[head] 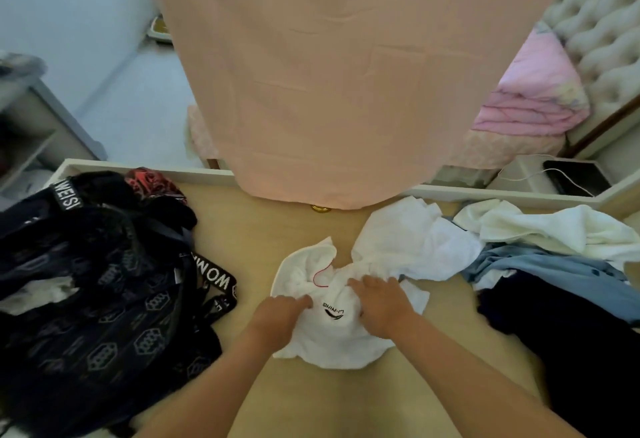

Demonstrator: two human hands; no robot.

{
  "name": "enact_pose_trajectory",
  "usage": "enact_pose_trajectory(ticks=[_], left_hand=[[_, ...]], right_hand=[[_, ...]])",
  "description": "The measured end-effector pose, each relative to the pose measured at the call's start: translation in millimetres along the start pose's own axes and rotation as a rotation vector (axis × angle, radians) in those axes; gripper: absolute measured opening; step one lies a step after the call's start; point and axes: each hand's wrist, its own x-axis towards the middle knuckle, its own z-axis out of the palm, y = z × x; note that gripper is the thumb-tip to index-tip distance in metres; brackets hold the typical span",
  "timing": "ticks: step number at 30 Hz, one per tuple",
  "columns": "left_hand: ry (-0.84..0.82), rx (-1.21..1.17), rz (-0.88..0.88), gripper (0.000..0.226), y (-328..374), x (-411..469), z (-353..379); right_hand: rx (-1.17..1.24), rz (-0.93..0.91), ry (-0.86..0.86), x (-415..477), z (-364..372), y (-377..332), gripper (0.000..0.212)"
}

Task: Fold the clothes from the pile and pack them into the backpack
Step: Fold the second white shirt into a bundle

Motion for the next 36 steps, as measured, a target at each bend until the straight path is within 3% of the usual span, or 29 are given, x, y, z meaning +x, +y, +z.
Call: enact_pose_trajectory(ticks=[4,7,9,11,13,15,18,20,22,24,26,27,29,31,33,36], left_hand=[[-0.083,0.279,0.007,0.049,-36,-8,5],[-0.056,0.217,-0.062,0.053,-56,-8,6],[-0.017,0.092,-0.102,0.050,-62,-8,7],[0.023,-0.115,-0.145,0.046,-64,-9,10],[0.033,-0.323,-0.159,0.048,-67,-12,17],[0.013,-0.447,-0.162,0.048,-69,-17,22],[-0.001,-0.506,-0.177,0.049,-74,-26,15],[0.027,-0.465,-0.135,0.047,-78,-26,-4],[0.222,-0.396,-0.150,0.043,-85,-24,-35],[0.543,-0.336,-0.231,0.044,-91,-20,-67],[0.787,-0.286,-0.320,0.056,-93,-13,-86],[0.828,-0.277,-0.362,0.065,-92,-10,-89],[0.860,-0.275,-0.318,0.072,-86,-8,-81],[0.769,-0.302,-0.137,0.055,-74,-7,-61],[0.451,-0.344,-0.013,0.036,-56,-8,-33],[0.054,-0.279,-0.013,0.065,-36,-12,10]], right_hand=[[0.075,0.137,-0.130,-8,8,-34,0.062],[0.173,0.113,-0.283,-11,-8,-63,0.055],[0.249,0.216,-0.193,-4,-24,-75,0.059],[0.423,0.414,0.027,7,-34,-81,0.076],[0.543,0.577,0.161,21,-41,-84,0.079],[0.634,0.644,0.079,36,-45,-82,0.065],[0.805,0.632,-0.033,51,-53,-74,0.017],[0.949,0.606,0.085,53,-72,-75,0.020],[1.094,0.582,0.346,54,-100,-80,0.023],[1.270,0.484,0.565,56,-128,-83,0.015],[1.524,0.292,0.574,59,-150,-84,0.011],[1.587,0.190,0.507,60,-156,-83,0.028],[1.432,0.096,0.361,56,-154,-77,0.051],[1.103,0.089,0.264,46,-129,-65,0.043],[0.762,0.125,0.132,37,-86,-45,0.048],[0.355,0.165,-0.060,24,-30,-21,0.074]])
